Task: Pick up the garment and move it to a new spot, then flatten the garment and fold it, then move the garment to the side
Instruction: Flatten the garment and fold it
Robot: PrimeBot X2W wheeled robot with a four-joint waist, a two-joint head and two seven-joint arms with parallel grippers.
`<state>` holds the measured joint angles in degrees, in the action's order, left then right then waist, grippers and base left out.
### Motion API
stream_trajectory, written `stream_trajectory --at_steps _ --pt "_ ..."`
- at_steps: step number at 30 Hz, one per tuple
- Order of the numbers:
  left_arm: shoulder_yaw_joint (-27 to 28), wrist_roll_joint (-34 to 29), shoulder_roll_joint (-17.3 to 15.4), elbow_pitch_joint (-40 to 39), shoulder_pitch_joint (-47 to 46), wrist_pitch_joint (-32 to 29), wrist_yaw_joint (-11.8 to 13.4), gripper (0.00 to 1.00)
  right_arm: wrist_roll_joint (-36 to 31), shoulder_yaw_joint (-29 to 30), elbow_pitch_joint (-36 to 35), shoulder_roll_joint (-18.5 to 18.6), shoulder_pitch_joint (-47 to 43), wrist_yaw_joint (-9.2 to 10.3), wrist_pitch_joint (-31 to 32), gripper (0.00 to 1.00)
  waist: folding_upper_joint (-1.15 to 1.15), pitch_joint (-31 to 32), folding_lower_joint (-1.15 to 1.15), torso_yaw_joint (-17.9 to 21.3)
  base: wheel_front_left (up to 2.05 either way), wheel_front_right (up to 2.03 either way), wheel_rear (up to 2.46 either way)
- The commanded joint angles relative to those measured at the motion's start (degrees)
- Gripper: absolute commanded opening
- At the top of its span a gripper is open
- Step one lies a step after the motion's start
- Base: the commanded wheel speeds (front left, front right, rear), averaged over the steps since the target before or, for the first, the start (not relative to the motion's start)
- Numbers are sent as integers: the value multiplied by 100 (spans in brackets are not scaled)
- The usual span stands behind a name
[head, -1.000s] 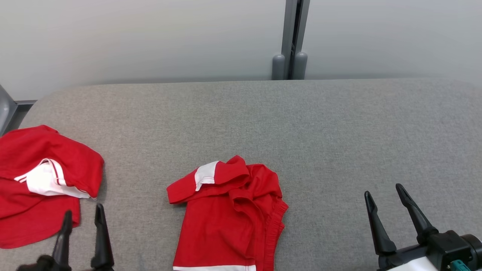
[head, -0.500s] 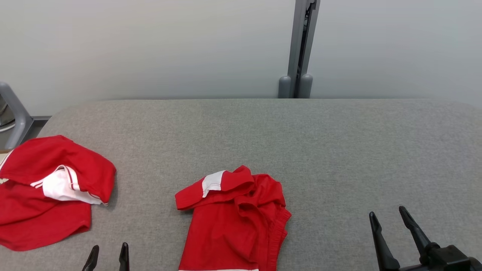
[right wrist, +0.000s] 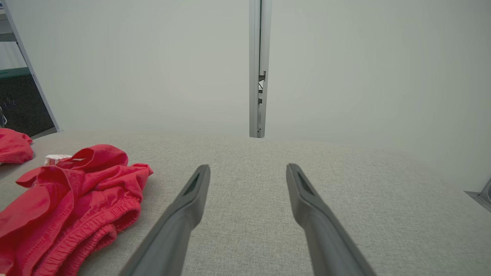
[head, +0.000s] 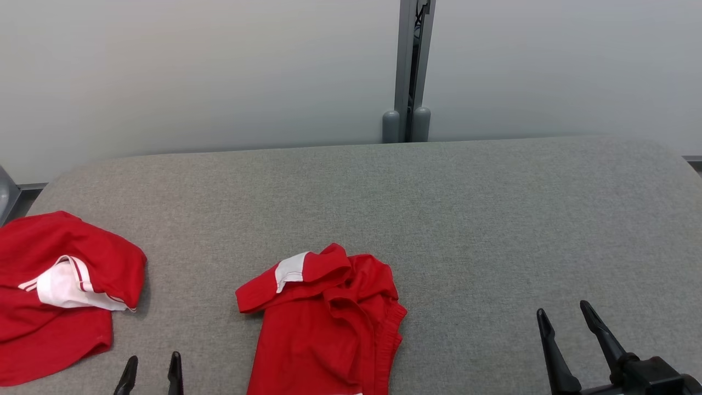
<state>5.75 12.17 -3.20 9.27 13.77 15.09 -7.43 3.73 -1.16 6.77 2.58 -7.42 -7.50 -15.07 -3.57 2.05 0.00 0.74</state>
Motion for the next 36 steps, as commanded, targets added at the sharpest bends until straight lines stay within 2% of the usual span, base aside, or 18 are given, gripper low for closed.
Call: stream_trajectory --at_steps 1,5,9,13,18,27,28,29,30,36 --pt "-100 -43 -6 6 -65 10 -10 100 -12 -10 -10 36 64 2 11 100 0 -35 0 55 0 0 0" --pt "-814 175 0 -43 -240 -19 -12 100 -51 -33 -73 37 116 2 11 100 0 -105 0 188 0 0 0" --pt "-1726 248 9 -133 -454 -475 -12 100 3 -71 -145 36 201 2 11 100 0 -222 0 366 0 0 0" --pt "-2244 298 16 -92 -618 -812 41 100 57 -130 -175 36 212 2 11 100 0 -356 0 591 0 0 0" --pt "-2495 197 17 77 -668 -1146 329 100 63 -101 -200 37 222 2 11 100 0 -523 0 832 0 0 0" --pt "-2438 141 -122 143 -654 -1386 552 100 71 -35 -230 36 228 2 11 100 0 -634 0 966 0 0 0" --pt "-2440 128 -141 158 -653 -1422 560 71 78 -39 -230 37 244 2 11 100 0 -637 0 977 0 0 0" --pt "-2436 138 -161 152 -655 -1430 567 11 81 -48 -228 36 258 2 11 100 0 -640 0 986 0 0 0" --pt "-2428 189 -155 145 -649 -1464 556 0 84 -51 -229 37 268 2 11 100 0 -640 0 994 0 0 0" --pt "-2214 637 -121 -471 -679 -1465 505 0 135 -88 -245 36 312 2 11 100 0 -649 0 1066 0 0 0"
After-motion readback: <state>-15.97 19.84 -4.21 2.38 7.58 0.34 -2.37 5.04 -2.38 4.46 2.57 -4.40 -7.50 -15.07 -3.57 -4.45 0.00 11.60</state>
